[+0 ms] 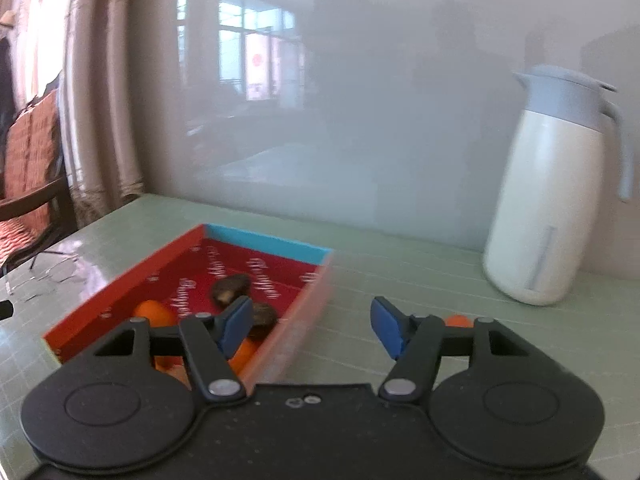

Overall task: Organize fruits
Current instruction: 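Move the left tool over the table toward the remaining fruits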

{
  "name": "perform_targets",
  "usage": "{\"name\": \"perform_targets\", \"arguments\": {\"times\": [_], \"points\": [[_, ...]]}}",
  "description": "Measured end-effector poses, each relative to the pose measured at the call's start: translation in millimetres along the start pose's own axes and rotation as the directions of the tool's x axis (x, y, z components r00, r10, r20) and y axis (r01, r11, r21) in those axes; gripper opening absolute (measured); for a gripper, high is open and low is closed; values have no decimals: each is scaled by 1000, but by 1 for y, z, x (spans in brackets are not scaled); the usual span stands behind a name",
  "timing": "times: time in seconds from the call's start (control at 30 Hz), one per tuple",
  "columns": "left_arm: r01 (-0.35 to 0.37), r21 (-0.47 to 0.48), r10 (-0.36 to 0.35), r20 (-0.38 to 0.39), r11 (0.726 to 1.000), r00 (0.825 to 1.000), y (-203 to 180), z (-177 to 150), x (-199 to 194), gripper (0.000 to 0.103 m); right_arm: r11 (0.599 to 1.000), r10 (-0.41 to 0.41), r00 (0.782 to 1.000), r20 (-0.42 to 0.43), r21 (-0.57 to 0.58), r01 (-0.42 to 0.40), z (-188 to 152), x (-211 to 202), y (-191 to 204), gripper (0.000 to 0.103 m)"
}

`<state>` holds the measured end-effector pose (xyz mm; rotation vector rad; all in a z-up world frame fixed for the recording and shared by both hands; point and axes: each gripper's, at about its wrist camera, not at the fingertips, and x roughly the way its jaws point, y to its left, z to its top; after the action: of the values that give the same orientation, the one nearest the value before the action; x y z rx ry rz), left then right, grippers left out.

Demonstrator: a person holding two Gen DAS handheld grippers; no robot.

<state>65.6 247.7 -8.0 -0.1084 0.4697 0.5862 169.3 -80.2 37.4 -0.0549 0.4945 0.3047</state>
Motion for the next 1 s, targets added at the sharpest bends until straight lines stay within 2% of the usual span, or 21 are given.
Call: {"name": "perform_targets", "arguments": {"times": [0.2,0.4,0.7,0.87,1.0], "points": [[100,43,-101,29,994,994,-54,5,-17,61,992,-102,995,8,72,101,-6,-22,-57,64],[218,106,-222,30,970,974,-113,0,-39,61,961,-217,976,-11,175,216,-21,-51,-126,64],[357,222,-372,28,907,928,-196,-16,-82,61,913,-324,945,-42,248,324,-42,-84,-193,64],[407,280,-425,5,869,905,-228,-28,-99,61,901,-346,937,-57,258,348,-51,-93,-210,64],[464,307,-476,-39,831,878,-248,-37,-107,62,894,-357,932,-63,264,361,-55,-97,-221,64]]}}
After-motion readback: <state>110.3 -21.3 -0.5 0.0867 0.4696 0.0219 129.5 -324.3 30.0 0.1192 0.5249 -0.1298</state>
